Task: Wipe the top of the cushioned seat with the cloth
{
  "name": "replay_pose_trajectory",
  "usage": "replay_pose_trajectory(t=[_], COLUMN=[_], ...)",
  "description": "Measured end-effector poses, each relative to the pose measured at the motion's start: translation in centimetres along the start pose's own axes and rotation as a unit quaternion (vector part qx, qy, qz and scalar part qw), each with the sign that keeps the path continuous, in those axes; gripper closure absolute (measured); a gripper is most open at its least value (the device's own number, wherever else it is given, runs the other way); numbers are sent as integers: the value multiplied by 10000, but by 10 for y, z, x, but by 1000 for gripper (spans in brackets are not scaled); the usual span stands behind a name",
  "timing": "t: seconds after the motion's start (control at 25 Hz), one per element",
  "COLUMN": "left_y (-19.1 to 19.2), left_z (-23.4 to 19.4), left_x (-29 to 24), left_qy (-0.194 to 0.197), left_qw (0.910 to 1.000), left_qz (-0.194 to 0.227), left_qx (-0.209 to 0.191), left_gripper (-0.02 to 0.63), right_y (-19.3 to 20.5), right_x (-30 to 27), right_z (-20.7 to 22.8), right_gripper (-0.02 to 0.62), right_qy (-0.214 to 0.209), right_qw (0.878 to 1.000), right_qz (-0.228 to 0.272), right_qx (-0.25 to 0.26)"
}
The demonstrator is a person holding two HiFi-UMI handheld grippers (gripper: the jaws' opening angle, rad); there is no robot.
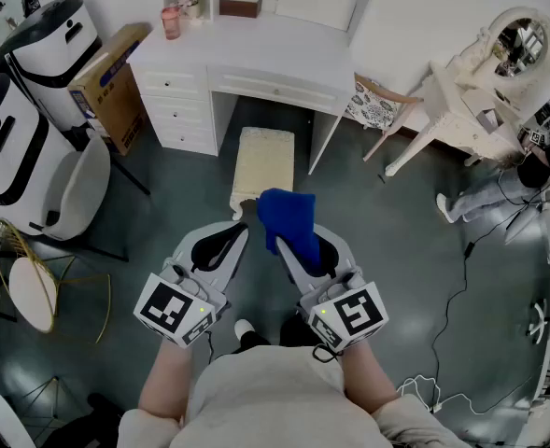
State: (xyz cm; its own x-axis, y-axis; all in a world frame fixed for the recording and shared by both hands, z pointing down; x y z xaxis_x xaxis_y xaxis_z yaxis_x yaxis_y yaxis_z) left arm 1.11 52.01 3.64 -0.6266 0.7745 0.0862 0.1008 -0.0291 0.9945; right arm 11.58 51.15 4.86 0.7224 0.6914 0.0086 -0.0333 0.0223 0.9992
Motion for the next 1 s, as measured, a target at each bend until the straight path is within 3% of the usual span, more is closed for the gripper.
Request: replay_pose_trajectory(t=[0.6,1.0], left_y=[0,16], left_z=[-16,-37], left_x=[3,-26], left_qy=[-83,-71], left_qw=[9998,9999], left_qz=[1,-32], left_qx=[-159,-87], left_gripper=[606,606], right_y=[-6,6], right_x=[-8,-20], right_z=[7,32], right_gripper=[463,463], right_qy=[153,242], right_qw=[9998,9995], right_qz=[3,25], right_qx=[112,-209])
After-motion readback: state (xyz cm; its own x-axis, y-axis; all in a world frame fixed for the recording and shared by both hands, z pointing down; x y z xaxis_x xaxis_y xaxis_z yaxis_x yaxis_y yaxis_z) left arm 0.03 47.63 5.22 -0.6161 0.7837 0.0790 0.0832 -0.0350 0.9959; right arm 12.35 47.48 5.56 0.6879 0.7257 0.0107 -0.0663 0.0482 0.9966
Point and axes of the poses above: the fingertips, and each gripper's own axes: x backward along the fingers, z to its right, y out of its underside, the point moved 3 cm from there along x, backward along the fingers, and after that the axes turned 5 degrees about z, right-handed, at the moved point
